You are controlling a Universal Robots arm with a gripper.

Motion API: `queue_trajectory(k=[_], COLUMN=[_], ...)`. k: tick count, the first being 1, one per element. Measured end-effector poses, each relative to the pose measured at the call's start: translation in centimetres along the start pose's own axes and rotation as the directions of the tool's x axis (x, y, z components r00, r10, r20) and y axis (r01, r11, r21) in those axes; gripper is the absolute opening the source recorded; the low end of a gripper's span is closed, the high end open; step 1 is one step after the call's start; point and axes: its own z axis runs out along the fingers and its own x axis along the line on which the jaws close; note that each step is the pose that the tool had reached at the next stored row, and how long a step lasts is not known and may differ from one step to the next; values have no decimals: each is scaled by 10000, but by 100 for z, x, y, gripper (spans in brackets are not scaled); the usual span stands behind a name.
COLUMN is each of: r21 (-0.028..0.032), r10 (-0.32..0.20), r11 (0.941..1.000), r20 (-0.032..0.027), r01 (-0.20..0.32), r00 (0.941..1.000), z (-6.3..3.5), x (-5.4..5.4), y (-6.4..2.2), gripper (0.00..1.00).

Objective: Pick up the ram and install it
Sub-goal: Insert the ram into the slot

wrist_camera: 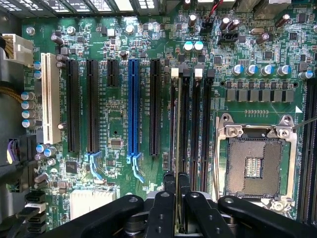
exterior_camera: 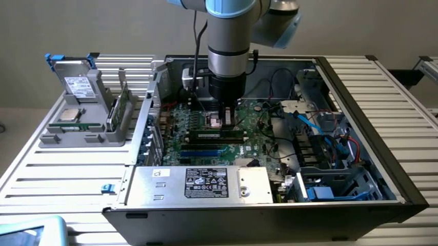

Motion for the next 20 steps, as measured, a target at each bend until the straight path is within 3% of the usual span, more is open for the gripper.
queue_trajectory(k=[20], r21=[13], r10=[-4], r11=[10000], r20=[1], r01=[4], r00=[10000], z=[1], x=[0], y=[8], gripper=[14])
